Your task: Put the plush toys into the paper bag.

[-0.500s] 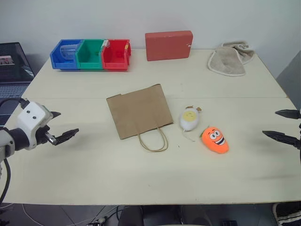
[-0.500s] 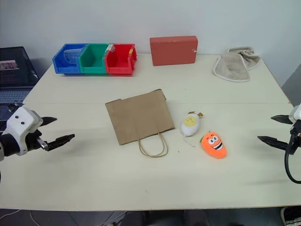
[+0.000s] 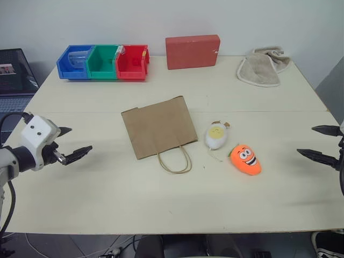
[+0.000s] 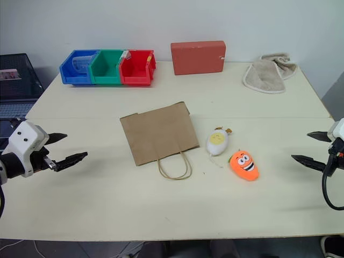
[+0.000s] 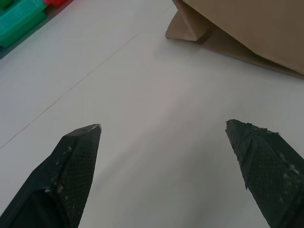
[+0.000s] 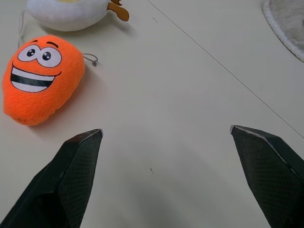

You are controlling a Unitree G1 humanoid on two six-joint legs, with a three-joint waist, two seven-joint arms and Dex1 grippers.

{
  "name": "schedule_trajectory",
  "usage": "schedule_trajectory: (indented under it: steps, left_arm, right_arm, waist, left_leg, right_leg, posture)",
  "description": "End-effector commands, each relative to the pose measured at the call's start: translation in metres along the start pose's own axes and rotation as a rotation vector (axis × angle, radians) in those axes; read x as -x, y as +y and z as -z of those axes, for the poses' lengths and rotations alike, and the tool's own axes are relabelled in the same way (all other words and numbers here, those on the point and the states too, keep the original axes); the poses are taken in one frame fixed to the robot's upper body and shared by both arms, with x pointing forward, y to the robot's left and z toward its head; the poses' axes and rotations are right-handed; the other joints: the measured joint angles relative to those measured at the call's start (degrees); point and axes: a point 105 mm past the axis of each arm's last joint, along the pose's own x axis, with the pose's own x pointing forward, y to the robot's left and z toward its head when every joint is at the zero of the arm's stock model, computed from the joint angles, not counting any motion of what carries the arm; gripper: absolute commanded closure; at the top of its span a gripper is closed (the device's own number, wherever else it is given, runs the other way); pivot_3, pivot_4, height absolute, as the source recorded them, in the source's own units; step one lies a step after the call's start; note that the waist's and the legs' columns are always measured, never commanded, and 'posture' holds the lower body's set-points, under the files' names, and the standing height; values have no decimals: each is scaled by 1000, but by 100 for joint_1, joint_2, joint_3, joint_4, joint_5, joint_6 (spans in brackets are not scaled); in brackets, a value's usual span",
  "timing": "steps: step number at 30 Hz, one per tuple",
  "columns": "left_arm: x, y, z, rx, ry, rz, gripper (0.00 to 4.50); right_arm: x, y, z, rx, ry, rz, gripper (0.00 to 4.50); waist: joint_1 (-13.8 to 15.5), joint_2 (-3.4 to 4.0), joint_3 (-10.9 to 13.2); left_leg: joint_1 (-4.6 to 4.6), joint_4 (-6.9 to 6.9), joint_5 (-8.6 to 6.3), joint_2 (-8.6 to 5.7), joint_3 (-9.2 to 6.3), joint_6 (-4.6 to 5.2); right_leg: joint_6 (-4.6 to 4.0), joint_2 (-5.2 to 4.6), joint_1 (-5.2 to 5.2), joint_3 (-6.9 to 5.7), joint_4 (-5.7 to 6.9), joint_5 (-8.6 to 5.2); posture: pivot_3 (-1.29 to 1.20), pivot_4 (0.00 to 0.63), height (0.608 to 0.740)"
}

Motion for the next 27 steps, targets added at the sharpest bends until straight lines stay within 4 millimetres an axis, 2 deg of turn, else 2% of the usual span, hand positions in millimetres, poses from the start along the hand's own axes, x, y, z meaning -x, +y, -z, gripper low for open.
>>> schedule_trajectory:
  steps: [1, 10, 18, 20, 23, 27]
  left_arm:
    - [9, 11, -11, -17, -54, -49, 11]
    - [7, 5, -8, -52, -59, -28, 11]
    - [5, -2, -13, 3, -116, 8, 11]
    - [4, -7, -16, 29, -125, 49, 11]
    - [1, -32, -20, -21, -89, 192, 11]
    - [-6, -55, -30, -78, -93, 304, 11]
  right_arm:
    - [5, -5, -13, 49, -30, 28, 0]
    - [2, -5, -15, 52, -37, 25, 0]
    - [1, -4, -17, 55, -44, 23, 0]
    - [0, -3, -17, 55, -46, 21, 0]
    - [-1, 4, -24, 78, -56, -8, 0]
    - [-5, 19, -35, 98, -79, -60, 0]
  waist:
    - [0, 0, 0]
    - [-1, 0, 0]
    - [0, 0, 0]
    - [0, 0, 0]
    - [-3, 0, 0]
    - [7, 0, 0]
  left_leg:
    - [0, 0, 0, 0, 0, 0]
    - [0, 0, 0, 0, 1, 0]
    - [0, 1, 0, 0, 1, 0]
    - [0, 1, 0, 0, 0, 0]
    - [0, 1, 0, 0, 2, 0]
    - [1, 1, 0, 1, -1, 0]
  right_leg:
    - [0, 0, 0, 0, 0, 0]
    - [0, 0, 0, 1, 0, 0]
    - [0, 0, 1, 1, 0, 0]
    - [0, 0, 1, 0, 1, 0]
    - [0, 0, 1, 1, 1, 0]
    - [0, 0, 2, 0, 2, 0]
  posture:
    - [0, 150, 740]
    - [0, 150, 740]
    - [0, 150, 740]
    - [0, 150, 740]
    - [0, 150, 740]
    - [0, 150, 740]
